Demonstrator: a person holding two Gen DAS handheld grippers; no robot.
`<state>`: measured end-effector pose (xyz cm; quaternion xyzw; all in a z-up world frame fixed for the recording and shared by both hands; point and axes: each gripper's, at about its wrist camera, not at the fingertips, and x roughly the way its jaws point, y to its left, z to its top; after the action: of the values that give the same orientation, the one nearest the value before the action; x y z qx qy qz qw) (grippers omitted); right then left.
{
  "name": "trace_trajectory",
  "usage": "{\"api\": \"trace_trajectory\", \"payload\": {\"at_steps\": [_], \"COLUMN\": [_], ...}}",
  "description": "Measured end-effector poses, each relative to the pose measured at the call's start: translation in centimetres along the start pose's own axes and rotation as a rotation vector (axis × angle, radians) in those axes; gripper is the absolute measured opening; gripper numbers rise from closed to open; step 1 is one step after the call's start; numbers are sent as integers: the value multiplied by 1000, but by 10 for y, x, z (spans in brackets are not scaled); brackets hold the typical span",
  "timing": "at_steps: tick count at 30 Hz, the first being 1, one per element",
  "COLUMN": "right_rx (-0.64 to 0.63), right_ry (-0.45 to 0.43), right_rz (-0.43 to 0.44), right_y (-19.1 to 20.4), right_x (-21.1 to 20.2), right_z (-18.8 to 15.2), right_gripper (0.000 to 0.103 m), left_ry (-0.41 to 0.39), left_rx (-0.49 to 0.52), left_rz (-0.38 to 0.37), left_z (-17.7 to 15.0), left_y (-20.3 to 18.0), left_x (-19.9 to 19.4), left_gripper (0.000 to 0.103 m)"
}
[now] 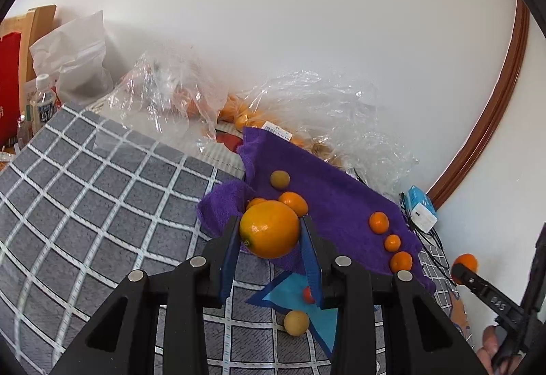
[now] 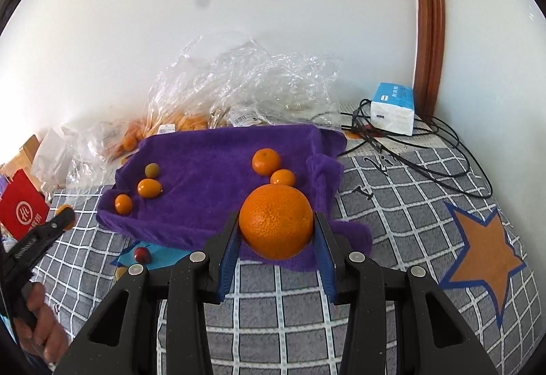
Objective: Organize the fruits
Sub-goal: 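Carry both held fruits over the purple towel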
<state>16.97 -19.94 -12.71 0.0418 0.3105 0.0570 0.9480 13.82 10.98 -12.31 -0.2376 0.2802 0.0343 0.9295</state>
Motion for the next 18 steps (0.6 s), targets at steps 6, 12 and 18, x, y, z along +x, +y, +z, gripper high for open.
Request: {"api": "trace_trajectory", "payload": {"at_steps": [6,12,18], "right_rx": [-18,-60,-121], "right_ry": [23,52,108], "right_rz": [23,49,51], "right_y": [9,25,44], "right_x": [31,69,111], "right_z": [24,44,33], "right_gripper": [41,41,41], "left_ry": [-1,36,88], "left_rx": [30,33,62], "left_rz": [29,9,28], "left_z": [37,56,56], "left_y": [-5,-12,-21], "left_x": [1,23,57], "left_gripper": [33,33,33]}}
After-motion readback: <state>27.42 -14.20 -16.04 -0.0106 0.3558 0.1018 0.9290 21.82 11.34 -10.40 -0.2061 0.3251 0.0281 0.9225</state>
